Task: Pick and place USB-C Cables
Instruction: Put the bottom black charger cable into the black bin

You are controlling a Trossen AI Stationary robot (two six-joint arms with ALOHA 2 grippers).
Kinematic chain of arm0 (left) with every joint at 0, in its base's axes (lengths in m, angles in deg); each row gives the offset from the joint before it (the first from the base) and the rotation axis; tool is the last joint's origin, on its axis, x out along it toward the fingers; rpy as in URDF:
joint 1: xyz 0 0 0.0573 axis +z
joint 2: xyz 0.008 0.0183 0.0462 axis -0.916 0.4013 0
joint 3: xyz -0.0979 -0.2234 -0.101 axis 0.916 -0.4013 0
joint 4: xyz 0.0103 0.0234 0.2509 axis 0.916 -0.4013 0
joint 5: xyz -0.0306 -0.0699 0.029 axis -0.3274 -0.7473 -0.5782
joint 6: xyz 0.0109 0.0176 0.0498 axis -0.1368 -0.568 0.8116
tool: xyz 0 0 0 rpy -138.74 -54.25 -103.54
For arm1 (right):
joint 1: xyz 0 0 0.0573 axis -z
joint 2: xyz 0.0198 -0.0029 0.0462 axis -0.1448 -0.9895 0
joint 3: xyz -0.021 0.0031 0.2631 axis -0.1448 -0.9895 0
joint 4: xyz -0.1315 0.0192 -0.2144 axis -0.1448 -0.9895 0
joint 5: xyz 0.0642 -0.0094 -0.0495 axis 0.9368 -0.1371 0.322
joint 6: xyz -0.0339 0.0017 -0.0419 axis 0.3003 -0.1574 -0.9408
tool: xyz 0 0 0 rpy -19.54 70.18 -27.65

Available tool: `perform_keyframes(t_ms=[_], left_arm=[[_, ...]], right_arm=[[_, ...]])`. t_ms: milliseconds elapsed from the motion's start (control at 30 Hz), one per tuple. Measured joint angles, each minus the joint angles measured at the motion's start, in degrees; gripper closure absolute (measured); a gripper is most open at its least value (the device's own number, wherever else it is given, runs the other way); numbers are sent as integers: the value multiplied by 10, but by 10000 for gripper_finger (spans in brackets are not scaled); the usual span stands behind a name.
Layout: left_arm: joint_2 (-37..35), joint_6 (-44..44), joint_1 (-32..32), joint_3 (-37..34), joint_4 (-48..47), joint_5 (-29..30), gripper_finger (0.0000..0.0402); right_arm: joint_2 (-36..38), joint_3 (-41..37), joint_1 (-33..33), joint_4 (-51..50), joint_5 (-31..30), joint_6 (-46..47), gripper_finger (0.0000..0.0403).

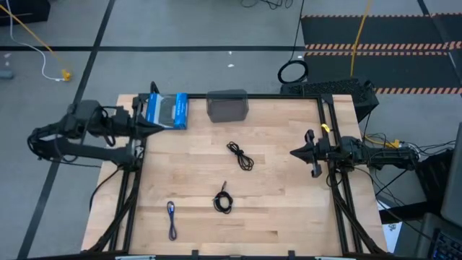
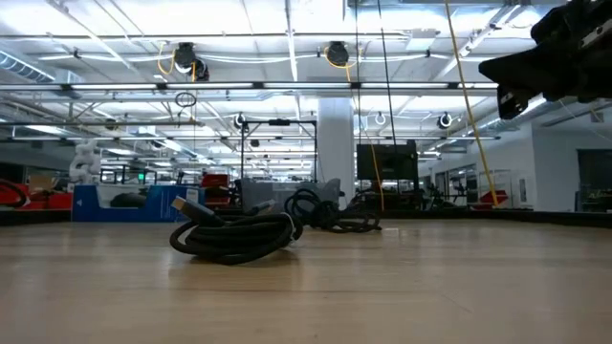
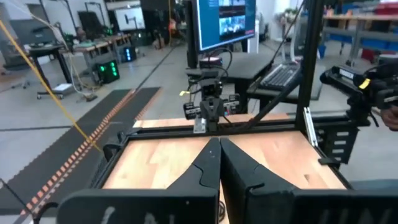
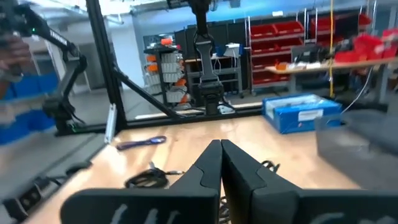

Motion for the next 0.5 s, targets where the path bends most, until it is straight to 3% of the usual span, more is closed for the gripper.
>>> perform_keyframes(t_ms=[300,500], left_arm=[[106,-16,-17,198,-165,2,398],[140,-36,-39,240,-212,2,397]], right_arm=[[0,0,0,0,0,126,403],[0,0,0,0,-12,132,403]])
